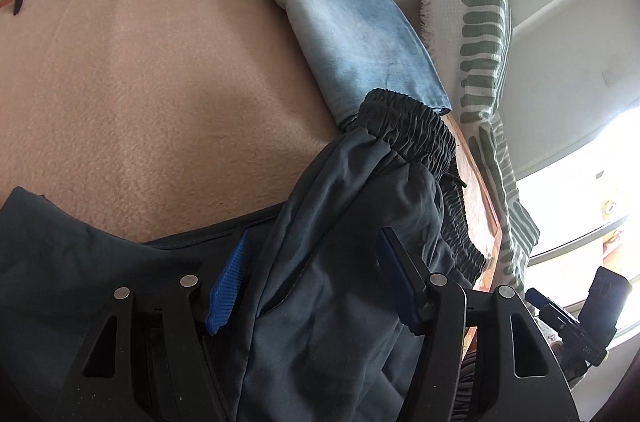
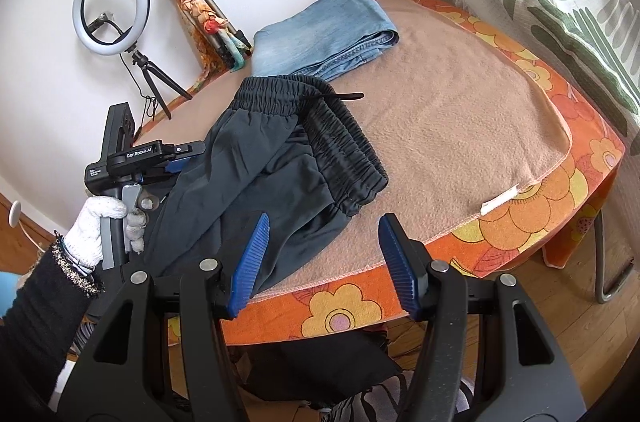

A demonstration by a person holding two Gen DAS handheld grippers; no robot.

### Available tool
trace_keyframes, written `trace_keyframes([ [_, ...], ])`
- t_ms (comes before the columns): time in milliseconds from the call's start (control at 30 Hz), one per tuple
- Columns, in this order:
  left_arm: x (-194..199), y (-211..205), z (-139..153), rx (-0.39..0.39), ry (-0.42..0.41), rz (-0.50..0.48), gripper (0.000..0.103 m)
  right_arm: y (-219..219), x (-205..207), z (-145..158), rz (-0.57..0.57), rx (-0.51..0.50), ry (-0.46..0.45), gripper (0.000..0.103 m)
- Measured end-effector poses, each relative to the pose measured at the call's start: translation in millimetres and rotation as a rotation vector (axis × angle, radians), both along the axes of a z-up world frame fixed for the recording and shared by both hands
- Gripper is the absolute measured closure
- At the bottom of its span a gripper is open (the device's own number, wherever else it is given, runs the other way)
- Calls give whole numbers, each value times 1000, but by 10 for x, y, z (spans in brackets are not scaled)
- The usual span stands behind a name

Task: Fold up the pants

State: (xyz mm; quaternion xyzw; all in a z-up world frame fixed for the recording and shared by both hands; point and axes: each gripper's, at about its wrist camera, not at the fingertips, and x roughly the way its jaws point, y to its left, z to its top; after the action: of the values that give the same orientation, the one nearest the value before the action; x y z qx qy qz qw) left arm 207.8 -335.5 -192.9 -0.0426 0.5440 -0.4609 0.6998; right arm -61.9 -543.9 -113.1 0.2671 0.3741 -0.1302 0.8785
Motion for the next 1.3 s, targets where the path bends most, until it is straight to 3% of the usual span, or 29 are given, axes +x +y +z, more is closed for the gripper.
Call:
trace_keyframes([
  [33,-5,-16,3,-4,-9,-4,53,-13,5,-9,-2,0,2,43],
  [67,-19,-37,7,-13,-15,-14,77,-25,12,-16,-4,1,2,43],
  [100,-27,-54,9,-15,-22,-20,90,-35,18,-21,-4,4,1,43],
  [167,-62,-53,46,-35,-49,-24,97,-50,31,-19,-5,10,-2,43],
  [300,-190,-94,223,-104,-93,-49,97,-85,50,7,-9,11,-9,43],
  [500,-737,-217,632,-170,-224,-212,98,-235,111,108,-9,47,-47,43],
  [767,-1452,-484,451,-127,-259,-398,98,-481,314,77,32,248,-121,43],
  [900,-1580,-637,252,-104,-216,-441,98,-599,497,-69,49,287,-76,42],
  [1133,-1712,-666,130,-67,-199,-425,97,-670,913,-347,108,130,88,42],
  [1300,-1766,-237,317,-21,-299,-382,73,-574,980,-513,154,153,178,42],
])
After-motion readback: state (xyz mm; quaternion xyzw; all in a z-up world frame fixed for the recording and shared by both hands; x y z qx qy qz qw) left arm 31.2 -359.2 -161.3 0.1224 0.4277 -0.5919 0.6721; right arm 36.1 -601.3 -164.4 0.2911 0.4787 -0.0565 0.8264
